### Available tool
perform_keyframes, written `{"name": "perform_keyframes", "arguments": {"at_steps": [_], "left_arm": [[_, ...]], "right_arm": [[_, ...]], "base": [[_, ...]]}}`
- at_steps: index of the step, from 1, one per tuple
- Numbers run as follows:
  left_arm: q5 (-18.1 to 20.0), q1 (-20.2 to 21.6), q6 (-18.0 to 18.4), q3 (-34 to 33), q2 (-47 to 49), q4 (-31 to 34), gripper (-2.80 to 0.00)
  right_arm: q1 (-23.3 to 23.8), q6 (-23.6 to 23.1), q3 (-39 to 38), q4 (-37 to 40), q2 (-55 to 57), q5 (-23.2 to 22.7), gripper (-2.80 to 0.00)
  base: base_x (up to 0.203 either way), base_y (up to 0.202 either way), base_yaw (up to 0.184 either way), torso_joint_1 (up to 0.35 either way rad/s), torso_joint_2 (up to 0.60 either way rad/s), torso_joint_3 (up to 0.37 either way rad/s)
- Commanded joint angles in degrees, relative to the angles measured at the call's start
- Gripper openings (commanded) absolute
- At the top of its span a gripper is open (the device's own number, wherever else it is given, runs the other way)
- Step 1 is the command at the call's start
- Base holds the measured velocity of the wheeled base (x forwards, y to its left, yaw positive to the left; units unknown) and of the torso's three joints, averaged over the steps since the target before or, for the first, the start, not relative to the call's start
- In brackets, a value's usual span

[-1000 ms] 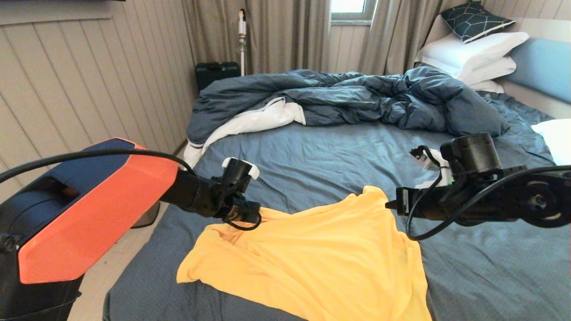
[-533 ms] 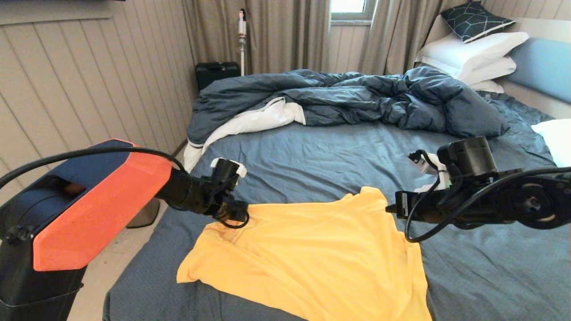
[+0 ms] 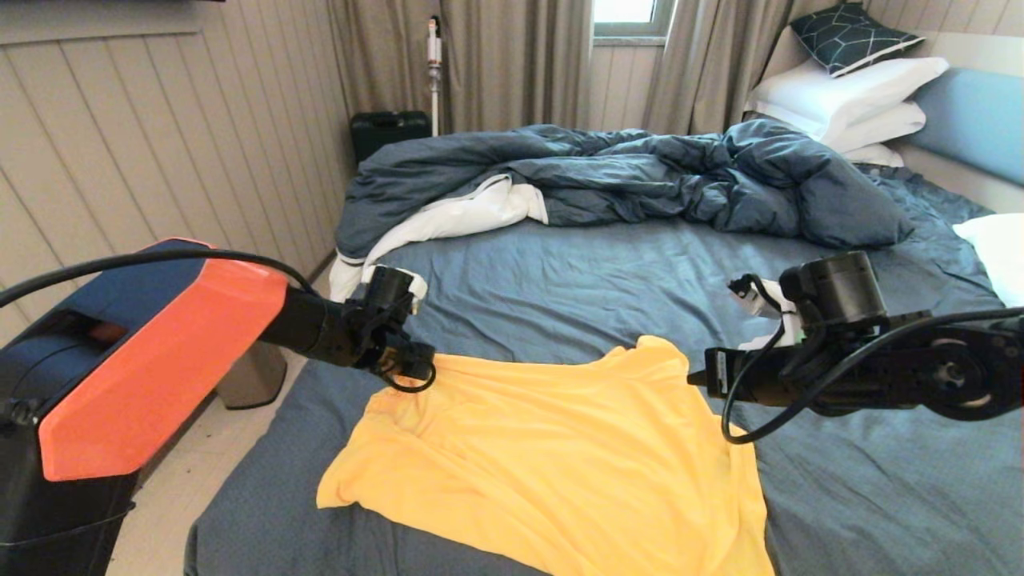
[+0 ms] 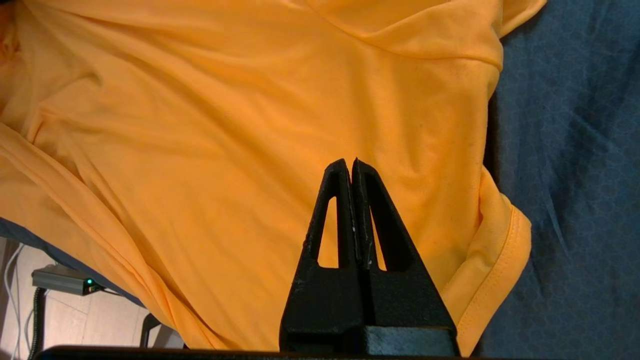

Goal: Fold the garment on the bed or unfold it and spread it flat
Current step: Unford the yellow T-shirt

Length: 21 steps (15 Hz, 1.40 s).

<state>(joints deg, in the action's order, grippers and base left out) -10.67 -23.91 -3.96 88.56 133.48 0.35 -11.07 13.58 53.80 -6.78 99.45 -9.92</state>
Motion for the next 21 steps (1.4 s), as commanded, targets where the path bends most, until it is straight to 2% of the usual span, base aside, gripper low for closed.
{"name": "perform_keyframes", "arguments": {"at_steps": [1, 3, 9, 12, 21], "left_arm": [[-0.06, -0.43, 0.57, 1.61, 1.08, 0.00, -2.80], [0.02, -0.37, 2.44, 3.28, 2.36, -0.04, -2.80], [0.38, 0.71, 5.10, 6.54, 4.04, 0.00, -2.80], [0.38, 1.41, 8.71, 6.28, 3.98, 0.00, -2.80], [0.38, 1.41, 10.05, 5.26, 2.07, 0.53, -2.80]], "right_arm": [[-0.01, 0.04, -0.26, -0.17, 0.10, -0.10, -2.80], [-0.01, 0.04, -0.45, -0.33, 0.13, -0.10, -2.80], [0.07, 0.04, -0.45, -0.29, 0.22, -0.10, -2.80], [0.05, 0.04, -0.54, -0.25, 0.22, -0.10, -2.80], [-0.01, 0.04, -1.15, -1.55, 1.36, -0.10, -2.80]], "base": [[0.000, 0.000, 0.000, 0.000, 0.00, 0.000], [0.000, 0.000, 0.000, 0.000, 0.00, 0.000], [0.000, 0.000, 0.000, 0.000, 0.00, 0.000], [0.000, 0.000, 0.000, 0.000, 0.00, 0.000], [0.000, 0.000, 0.000, 0.000, 0.00, 0.000]]}}
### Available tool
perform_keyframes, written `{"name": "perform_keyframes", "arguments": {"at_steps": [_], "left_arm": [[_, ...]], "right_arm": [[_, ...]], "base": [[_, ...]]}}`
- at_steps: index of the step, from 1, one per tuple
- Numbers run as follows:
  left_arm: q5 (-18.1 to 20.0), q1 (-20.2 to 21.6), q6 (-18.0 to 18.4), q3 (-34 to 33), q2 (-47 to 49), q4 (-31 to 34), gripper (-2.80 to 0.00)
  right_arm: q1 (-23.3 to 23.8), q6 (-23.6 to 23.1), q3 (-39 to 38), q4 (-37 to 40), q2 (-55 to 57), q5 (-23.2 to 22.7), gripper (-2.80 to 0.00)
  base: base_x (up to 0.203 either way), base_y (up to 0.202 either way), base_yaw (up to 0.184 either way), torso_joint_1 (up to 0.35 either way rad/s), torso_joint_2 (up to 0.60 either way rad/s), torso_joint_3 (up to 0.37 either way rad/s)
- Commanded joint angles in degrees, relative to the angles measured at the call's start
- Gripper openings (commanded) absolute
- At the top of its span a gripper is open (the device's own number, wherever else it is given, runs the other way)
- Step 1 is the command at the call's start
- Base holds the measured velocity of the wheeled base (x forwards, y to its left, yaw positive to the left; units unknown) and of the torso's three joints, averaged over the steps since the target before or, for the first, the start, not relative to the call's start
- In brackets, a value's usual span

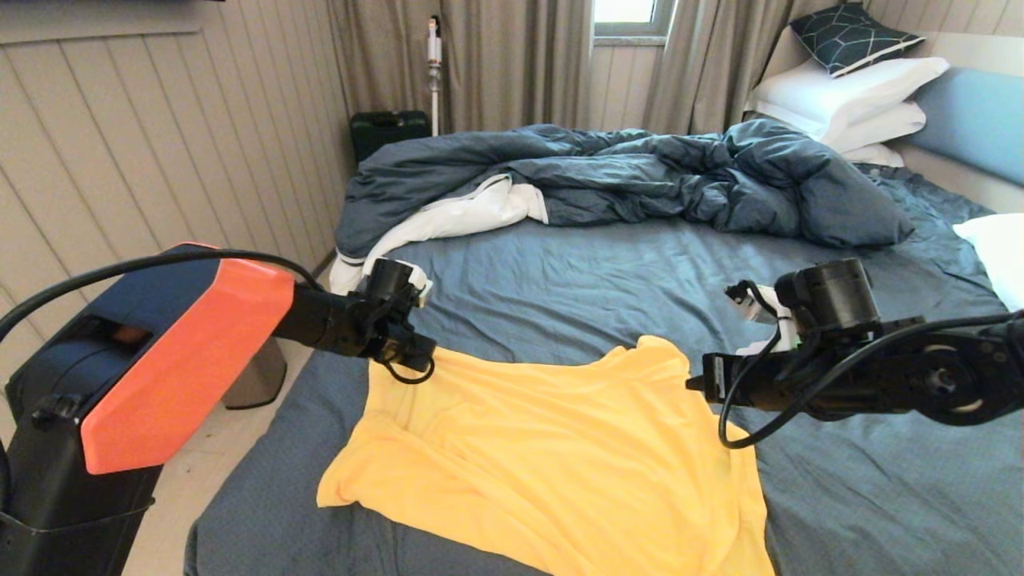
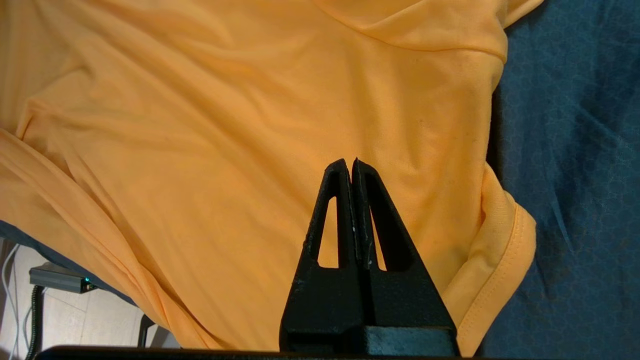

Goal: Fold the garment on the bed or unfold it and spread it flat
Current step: Unford the yellow T-shirt

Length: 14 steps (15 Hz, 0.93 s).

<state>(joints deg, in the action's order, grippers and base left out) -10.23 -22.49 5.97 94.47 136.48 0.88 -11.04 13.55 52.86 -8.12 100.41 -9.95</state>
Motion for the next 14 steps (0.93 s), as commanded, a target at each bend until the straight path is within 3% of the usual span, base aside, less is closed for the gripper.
{"name": "perform_keyframes", "arguments": {"at_steps": [1, 6, 9, 12, 14], "left_arm": [[-0.04, -0.01, 0.17, -1.61, -1.38, -0.04, -2.80], [-0.06, -0.01, 0.14, -4.98, -4.66, -0.09, -2.80], [0.34, -0.14, -0.54, -12.51, -11.85, -0.03, -2.80], [4.37, -0.29, -3.80, -24.44, -21.89, 0.02, -2.80], [8.20, -1.84, -9.19, -30.69, -28.49, 1.95, -2.80]], "right_arm": [[-0.03, 0.07, -0.28, -0.54, 0.47, -0.07, -2.80], [0.06, -0.08, -0.54, -0.66, 0.49, -0.13, -2.80], [0.06, -0.10, -0.74, -0.66, 0.14, -0.07, -2.80], [0.85, 0.33, -0.81, -0.61, 0.05, -0.25, -2.80], [0.76, 0.33, -1.26, -0.66, -0.21, -0.25, -2.80]], "base": [[0.000, 0.000, 0.000, 0.000, 0.00, 0.000], [0.000, 0.000, 0.000, 0.000, 0.00, 0.000], [0.000, 0.000, 0.000, 0.000, 0.00, 0.000], [0.000, 0.000, 0.000, 0.000, 0.00, 0.000], [0.000, 0.000, 0.000, 0.000, 0.00, 0.000]]}}
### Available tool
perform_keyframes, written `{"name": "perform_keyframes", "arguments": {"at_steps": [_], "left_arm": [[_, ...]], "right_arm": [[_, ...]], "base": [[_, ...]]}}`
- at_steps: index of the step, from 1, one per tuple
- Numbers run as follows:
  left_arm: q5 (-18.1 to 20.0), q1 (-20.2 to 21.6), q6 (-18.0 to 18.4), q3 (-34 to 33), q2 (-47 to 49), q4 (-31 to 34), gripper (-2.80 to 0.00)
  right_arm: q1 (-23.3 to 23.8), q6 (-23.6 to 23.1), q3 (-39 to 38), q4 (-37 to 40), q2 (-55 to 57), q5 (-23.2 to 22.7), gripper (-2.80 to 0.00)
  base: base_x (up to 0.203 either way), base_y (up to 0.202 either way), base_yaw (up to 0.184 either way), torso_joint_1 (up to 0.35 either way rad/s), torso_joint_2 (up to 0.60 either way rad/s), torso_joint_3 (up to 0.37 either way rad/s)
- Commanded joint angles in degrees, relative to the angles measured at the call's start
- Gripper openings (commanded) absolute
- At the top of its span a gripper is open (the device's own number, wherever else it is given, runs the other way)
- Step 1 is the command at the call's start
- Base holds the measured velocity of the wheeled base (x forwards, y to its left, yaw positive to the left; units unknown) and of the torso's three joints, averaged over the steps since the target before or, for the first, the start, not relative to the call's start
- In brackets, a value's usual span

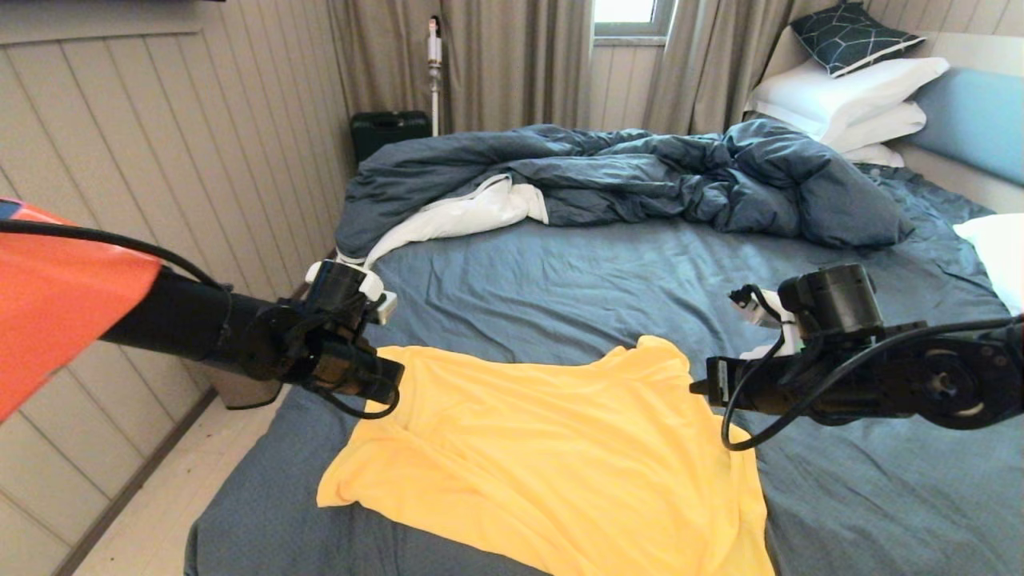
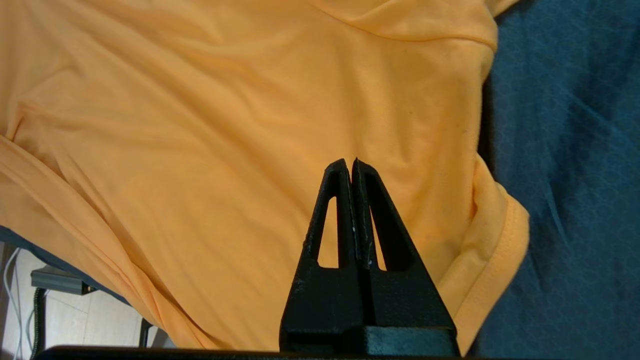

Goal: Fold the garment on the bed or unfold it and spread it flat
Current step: Unford the yellow T-shirt

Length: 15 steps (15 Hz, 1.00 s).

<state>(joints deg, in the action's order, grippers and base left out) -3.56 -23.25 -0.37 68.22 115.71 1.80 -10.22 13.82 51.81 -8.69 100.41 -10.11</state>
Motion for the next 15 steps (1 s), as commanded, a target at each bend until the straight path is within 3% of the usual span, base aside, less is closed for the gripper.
{"name": "perform_keyframes", "arguments": {"at_steps": [1, 5, 6, 11, 15], "left_arm": [[3.17, -2.95, -6.56, -6.15, -9.55, 3.93, -2.80], [4.57, -9.67, -13.63, -7.33, -9.01, 8.26, -2.80], [4.23, -11.68, -15.32, -7.02, -8.47, 8.30, 0.00], [2.09, -13.36, -16.26, -4.57, -1.79, 7.44, 0.00], [0.56, -9.47, -15.91, -1.83, 1.39, 7.25, 0.00]], "right_arm": [[-0.06, 0.06, -0.22, -0.10, -0.21, -0.09, -2.80], [0.20, 0.15, -0.32, -0.10, -0.13, -0.09, -2.80], [0.12, 0.15, -0.48, -0.10, -0.13, -0.09, -2.80], [0.29, 0.15, -0.57, -0.10, -0.22, -0.18, -2.80], [0.29, 0.23, -0.57, -0.10, 0.05, -0.18, -2.80]], "base": [[0.000, 0.000, 0.000, 0.000, 0.00, 0.000], [0.000, 0.000, 0.000, 0.000, 0.00, 0.000], [0.000, 0.000, 0.000, 0.000, 0.00, 0.000], [0.000, 0.000, 0.000, 0.000, 0.00, 0.000], [0.000, 0.000, 0.000, 0.000, 0.00, 0.000]]}}
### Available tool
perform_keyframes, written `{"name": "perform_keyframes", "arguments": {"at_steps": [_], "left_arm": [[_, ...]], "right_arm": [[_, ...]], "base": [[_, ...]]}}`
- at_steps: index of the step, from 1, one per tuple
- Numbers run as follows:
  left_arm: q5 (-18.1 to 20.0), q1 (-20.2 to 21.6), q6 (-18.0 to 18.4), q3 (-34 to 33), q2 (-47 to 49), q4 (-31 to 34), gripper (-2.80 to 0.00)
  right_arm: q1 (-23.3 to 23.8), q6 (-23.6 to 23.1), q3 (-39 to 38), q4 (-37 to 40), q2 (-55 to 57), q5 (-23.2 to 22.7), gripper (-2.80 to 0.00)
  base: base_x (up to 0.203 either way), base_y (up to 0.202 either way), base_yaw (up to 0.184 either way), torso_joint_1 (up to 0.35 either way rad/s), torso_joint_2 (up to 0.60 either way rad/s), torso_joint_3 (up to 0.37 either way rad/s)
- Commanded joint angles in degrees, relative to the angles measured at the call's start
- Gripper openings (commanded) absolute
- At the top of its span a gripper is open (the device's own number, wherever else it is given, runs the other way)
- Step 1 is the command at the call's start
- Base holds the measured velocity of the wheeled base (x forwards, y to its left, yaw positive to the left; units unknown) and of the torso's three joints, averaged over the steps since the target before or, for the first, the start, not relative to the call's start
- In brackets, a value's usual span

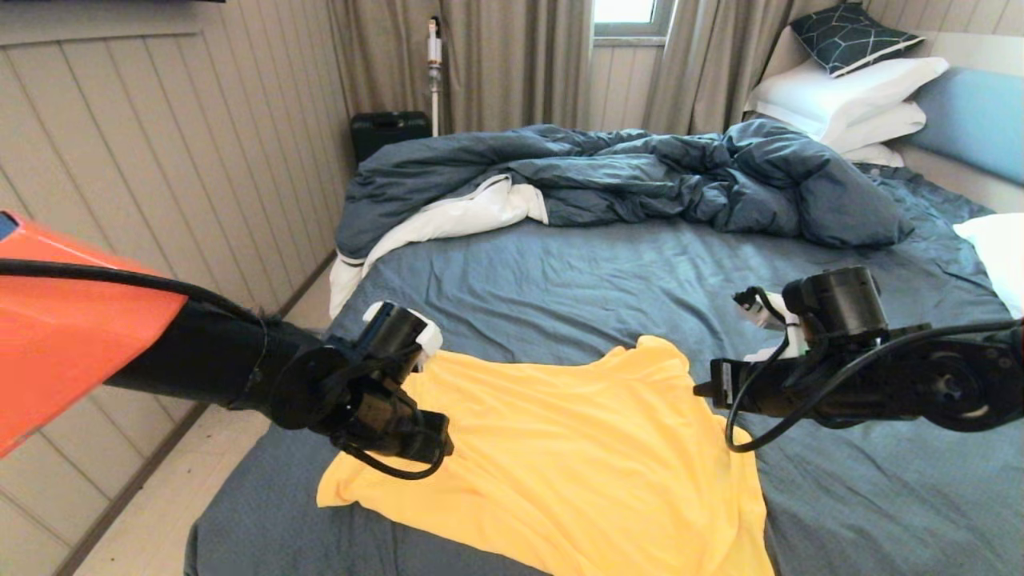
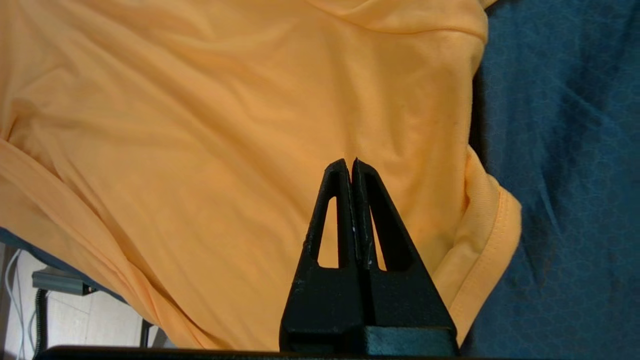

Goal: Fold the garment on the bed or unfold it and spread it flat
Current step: Unford the yellow T-shirt

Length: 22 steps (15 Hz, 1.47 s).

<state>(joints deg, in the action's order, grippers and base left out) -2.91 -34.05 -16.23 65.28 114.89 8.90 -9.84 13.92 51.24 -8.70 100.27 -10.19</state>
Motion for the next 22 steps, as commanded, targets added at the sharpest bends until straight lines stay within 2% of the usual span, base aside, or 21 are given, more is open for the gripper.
{"name": "perform_keyframes", "arguments": {"at_steps": [1, 7, 14, 15, 19, 22], "left_arm": [[-0.23, 2.31, -0.04, 2.10, 2.67, 0.25, 0.00], [-7.49, 3.88, -0.05, 5.08, 5.86, 1.39, 0.00], [-7.90, 4.08, -0.83, 5.07, 6.40, 3.67, 0.00], [-8.26, 3.99, -0.74, 4.95, 6.31, 3.67, -2.80], [-9.55, 3.92, -0.94, 4.70, 4.71, 4.14, -2.80], [-12.59, 3.90, -1.90, 2.44, 0.66, 6.86, -2.80]], "right_arm": [[-0.09, 0.14, 0.09, -0.08, 0.28, -0.18, -2.80], [-0.25, 0.14, 0.07, -0.17, 1.42, -0.24, -2.80], [-0.18, 0.14, -0.26, -1.05, 1.86, -0.18, -2.80], [-0.18, 0.14, -0.17, -1.05, 1.95, -0.18, -2.80], [-0.18, 0.14, -0.26, -1.05, 2.04, -0.18, -2.80], [-0.27, 0.13, -0.18, -1.05, 2.56, -0.18, -2.80]], "base": [[0.000, 0.000, 0.000, 0.000, 0.00, 0.000], [0.000, 0.000, 0.000, 0.000, 0.00, 0.000], [0.000, 0.000, 0.000, 0.000, 0.00, 0.000], [0.000, 0.000, 0.000, 0.000, 0.00, 0.000], [0.000, 0.000, 0.000, 0.000, 0.00, 0.000], [0.000, 0.000, 0.000, 0.000, 0.00, 0.000]]}}
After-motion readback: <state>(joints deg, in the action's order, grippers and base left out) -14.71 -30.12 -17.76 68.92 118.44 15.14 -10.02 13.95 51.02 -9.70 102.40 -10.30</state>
